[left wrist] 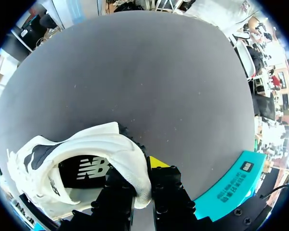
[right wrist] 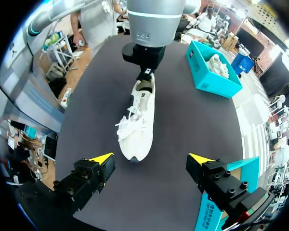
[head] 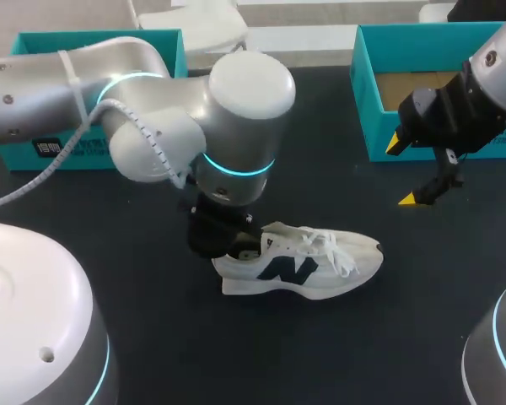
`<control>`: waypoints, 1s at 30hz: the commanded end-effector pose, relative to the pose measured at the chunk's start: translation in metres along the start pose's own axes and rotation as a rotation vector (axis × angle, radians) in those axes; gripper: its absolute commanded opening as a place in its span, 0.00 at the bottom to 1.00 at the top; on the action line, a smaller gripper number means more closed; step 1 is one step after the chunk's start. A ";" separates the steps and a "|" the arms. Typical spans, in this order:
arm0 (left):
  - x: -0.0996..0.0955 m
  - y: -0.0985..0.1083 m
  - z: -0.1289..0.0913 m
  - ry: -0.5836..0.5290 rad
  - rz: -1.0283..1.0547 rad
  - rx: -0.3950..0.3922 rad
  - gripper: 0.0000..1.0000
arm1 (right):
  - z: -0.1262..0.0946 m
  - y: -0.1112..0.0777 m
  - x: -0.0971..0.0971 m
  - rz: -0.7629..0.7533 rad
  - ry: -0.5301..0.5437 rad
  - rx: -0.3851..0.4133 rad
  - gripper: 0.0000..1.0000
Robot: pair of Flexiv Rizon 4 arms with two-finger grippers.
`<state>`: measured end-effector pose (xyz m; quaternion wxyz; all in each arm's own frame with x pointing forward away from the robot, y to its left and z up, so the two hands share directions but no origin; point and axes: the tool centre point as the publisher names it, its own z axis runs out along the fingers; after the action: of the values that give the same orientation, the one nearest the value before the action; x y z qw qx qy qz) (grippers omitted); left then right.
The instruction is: Take the shoe out of the shoebox, open the shoe tongue, remove and reinsert the insole, then place the shoe into the shoebox
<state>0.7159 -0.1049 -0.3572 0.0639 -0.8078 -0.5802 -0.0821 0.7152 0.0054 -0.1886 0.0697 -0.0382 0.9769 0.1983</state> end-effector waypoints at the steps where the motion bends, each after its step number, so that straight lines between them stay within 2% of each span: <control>1: 0.002 0.001 0.002 0.009 -0.012 0.009 0.00 | 0.002 0.000 0.000 0.000 0.000 0.001 1.00; 16: 0.036 -0.015 0.000 0.096 -0.065 0.034 0.00 | 0.002 0.000 0.000 0.000 0.000 0.001 1.00; 29: 0.042 -0.020 0.019 0.147 -0.079 0.071 0.00 | 0.002 0.000 0.000 0.000 0.000 0.001 1.00; 30: 0.042 -0.020 0.019 0.148 -0.078 0.069 0.15 | 0.002 0.000 0.000 0.000 0.000 0.001 1.00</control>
<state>0.7087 -0.0531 -0.3622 0.1288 -0.7740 -0.6077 -0.1229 0.7152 0.0054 -0.1886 0.0697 -0.0382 0.9769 0.1983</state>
